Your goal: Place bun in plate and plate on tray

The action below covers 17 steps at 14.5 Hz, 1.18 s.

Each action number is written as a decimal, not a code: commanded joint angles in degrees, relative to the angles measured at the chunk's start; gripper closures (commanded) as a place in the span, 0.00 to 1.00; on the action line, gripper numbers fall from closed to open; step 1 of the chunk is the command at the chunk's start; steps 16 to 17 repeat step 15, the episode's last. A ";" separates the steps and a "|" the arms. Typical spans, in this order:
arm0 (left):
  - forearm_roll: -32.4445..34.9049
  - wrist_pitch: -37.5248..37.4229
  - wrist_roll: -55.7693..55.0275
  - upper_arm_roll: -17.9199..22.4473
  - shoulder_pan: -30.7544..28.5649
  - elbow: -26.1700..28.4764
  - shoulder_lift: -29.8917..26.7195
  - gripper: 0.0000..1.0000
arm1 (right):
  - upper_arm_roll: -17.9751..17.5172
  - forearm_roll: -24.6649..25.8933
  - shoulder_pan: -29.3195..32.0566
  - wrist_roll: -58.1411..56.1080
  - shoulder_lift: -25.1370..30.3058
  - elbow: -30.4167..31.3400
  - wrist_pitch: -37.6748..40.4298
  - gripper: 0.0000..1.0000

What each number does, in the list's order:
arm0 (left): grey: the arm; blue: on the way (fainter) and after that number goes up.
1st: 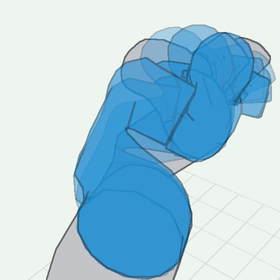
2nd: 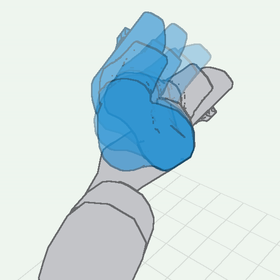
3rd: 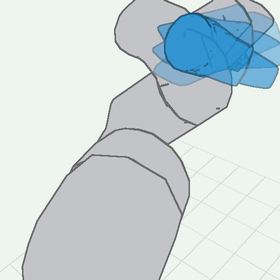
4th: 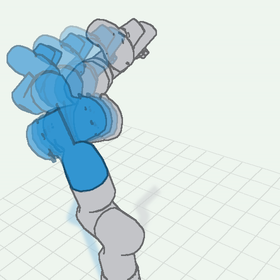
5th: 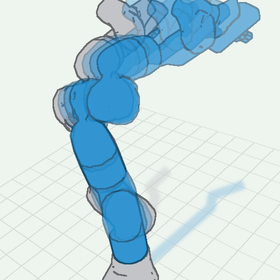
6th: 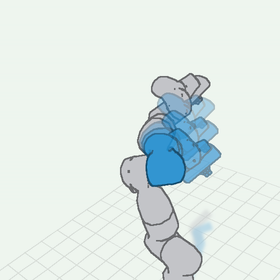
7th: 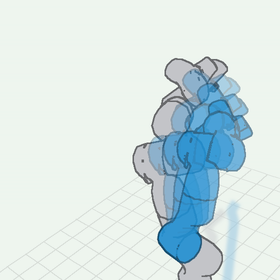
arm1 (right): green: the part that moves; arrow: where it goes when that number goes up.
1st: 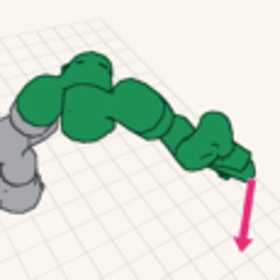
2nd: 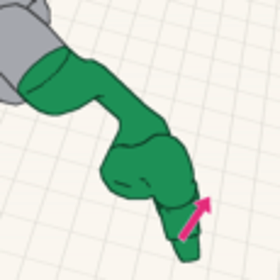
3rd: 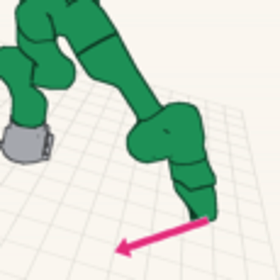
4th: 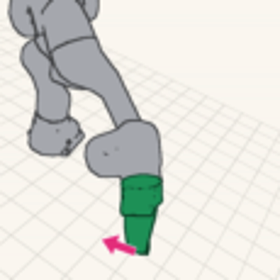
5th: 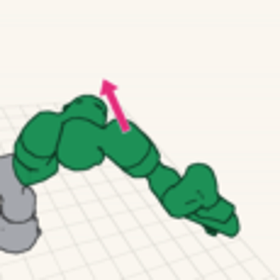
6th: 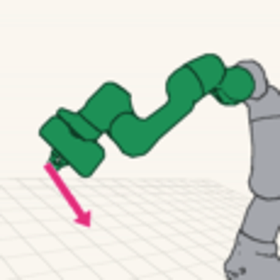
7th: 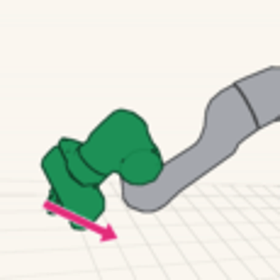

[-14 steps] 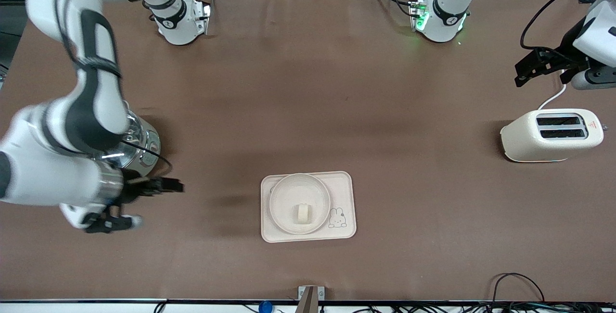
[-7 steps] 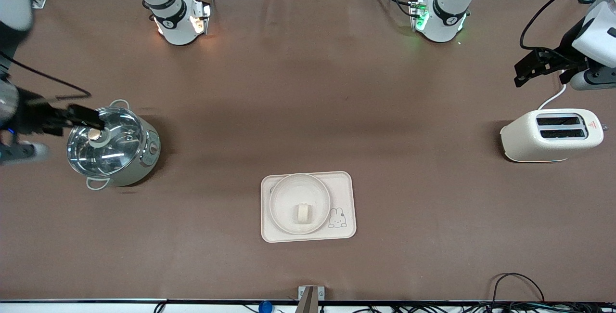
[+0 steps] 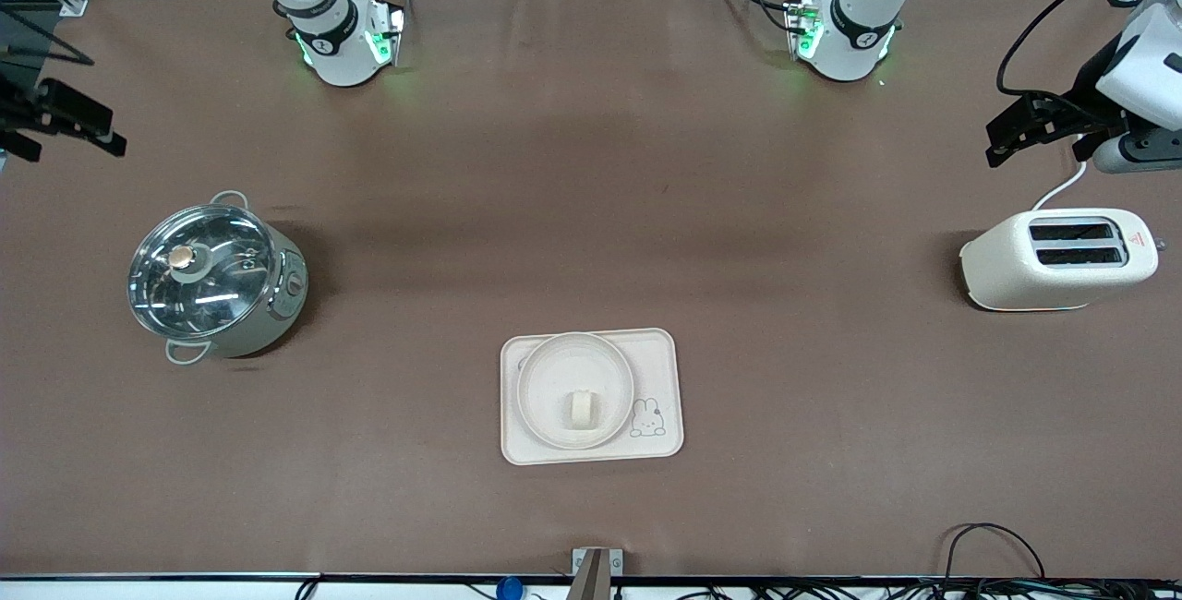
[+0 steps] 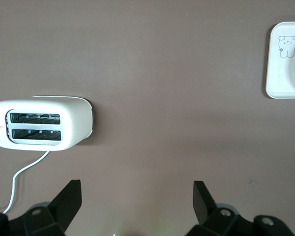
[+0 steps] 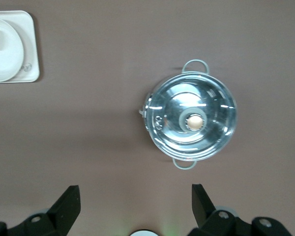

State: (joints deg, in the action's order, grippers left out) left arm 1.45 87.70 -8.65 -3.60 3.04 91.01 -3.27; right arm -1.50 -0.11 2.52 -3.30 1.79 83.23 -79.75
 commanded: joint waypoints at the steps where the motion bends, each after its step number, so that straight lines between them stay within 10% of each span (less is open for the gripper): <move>1: -1.01 0.10 1.27 0.17 0.12 0.22 -0.42 0.00 | -0.87 3.53 -1.28 3.64 3.22 4.66 -2.87 0.00; 17: -0.93 -0.07 1.54 -0.45 0.39 -0.66 0.02 0.00 | 0.62 0.73 4.25 -1.97 4.10 8.52 -4.10 0.00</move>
